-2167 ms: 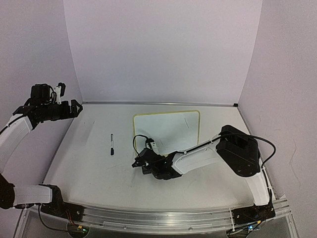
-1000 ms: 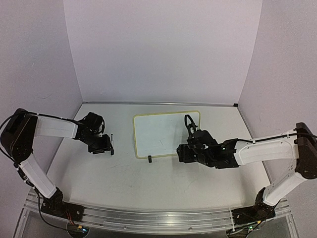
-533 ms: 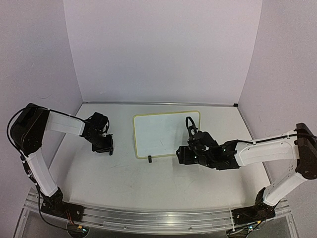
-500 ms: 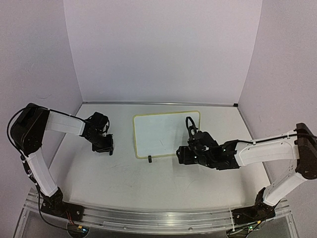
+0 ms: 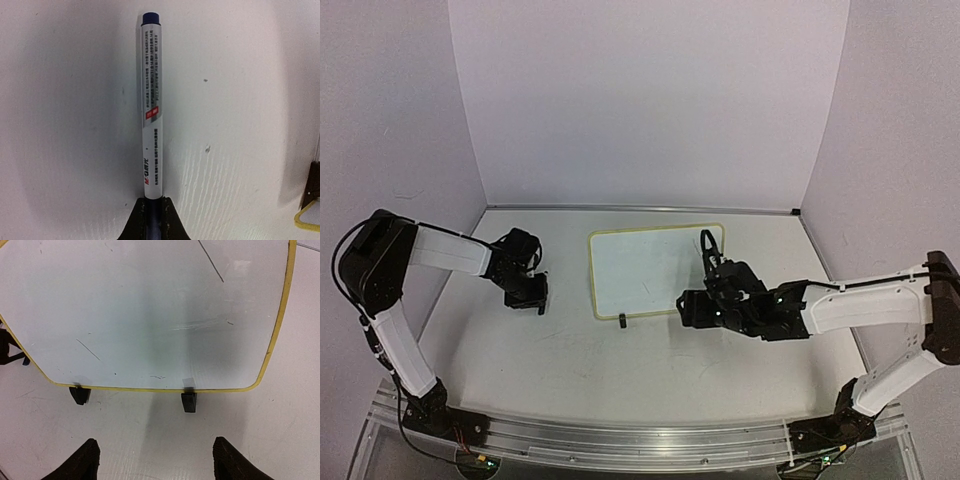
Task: Write a sentence on the whiteboard
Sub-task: Pick up the whiteboard marker from the corner of the board, then pass from the left arm to the right
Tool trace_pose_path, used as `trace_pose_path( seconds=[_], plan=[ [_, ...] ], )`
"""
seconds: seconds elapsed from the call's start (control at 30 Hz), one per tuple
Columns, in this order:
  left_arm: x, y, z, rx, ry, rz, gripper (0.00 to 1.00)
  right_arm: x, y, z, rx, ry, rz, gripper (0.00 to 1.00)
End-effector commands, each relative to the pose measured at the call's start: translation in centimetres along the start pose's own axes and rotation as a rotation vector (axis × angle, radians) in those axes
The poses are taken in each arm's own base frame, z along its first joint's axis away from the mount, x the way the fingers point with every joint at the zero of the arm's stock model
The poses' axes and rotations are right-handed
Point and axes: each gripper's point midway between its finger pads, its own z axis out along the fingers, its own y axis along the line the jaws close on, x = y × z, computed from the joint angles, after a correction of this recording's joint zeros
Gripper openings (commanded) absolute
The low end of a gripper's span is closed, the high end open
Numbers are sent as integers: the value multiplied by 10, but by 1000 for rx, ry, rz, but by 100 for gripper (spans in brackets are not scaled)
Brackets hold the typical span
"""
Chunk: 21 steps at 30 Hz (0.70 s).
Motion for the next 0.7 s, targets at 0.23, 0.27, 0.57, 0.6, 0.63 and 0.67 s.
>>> trace_pose_path(
  seconds=[0.23, 0.27, 0.57, 0.6, 0.63, 0.67],
  plan=[
    [-14, -45, -125, 176, -202, 222, 0, -73, 67, -86, -465, -33, -142, 82],
    [-13, -52, -136, 207, -212, 255, 0, -78, 74, -93, -506, -23, -152, 82],
    [34, -117, -204, 514, -165, 512, 0, -97, 122, -114, -795, 147, -139, 85],
    [46, -127, -208, 553, -148, 563, 0, -96, 128, -114, -826, 170, -137, 86],
    [57, -135, -211, 581, -134, 612, 0, -94, 132, -115, -853, 191, -135, 87],
    [67, -142, -213, 601, -119, 653, 0, -93, 137, -115, -881, 214, -133, 88]
  ],
)
